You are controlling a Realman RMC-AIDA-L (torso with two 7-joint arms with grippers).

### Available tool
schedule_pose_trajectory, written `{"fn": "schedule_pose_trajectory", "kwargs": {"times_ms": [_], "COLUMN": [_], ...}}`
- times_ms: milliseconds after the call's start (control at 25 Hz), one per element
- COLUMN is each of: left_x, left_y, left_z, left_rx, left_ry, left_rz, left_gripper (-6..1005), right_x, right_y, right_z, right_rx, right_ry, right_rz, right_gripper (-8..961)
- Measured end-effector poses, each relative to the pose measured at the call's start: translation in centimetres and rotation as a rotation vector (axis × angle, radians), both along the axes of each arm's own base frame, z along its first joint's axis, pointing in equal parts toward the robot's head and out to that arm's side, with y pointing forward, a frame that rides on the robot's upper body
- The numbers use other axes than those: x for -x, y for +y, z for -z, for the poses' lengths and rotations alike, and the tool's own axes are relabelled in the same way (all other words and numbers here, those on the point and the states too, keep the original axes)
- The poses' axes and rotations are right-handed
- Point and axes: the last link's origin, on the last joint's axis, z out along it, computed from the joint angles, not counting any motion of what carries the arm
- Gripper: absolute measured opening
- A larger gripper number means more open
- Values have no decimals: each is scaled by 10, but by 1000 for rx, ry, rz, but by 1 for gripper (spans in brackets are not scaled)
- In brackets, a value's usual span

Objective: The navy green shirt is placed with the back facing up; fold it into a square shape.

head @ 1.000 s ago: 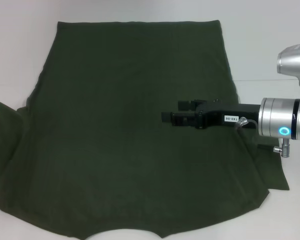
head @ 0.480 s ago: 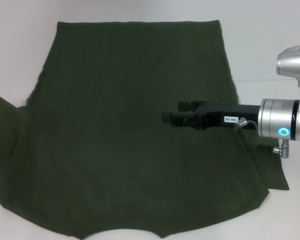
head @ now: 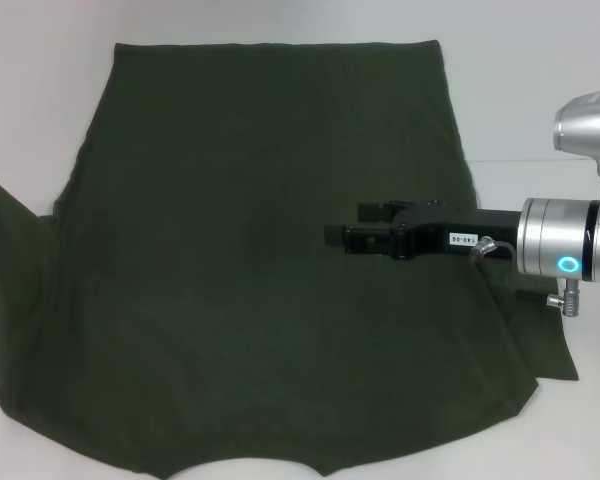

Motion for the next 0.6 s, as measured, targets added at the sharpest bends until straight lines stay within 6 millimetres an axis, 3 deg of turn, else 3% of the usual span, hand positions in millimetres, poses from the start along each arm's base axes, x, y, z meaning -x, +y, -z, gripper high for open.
{"fn": "schedule_pose_trajectory", "kwargs": {"times_ms": [320,600], "left_x": [-11,-47], "left_y": [-16,-22], "left_z": [11,48], "left_rx": [82,223], "left_ry": [-104,-209], "left_rz": [91,251], "left_gripper": [28,28], "right_x": [1,1], "right_y": [-1,-1], "right_z": [1,1], "right_rx": [8,9], "right_ry": [1,2], "right_rz": [-5,-5], "right_gripper": [853,852]}}
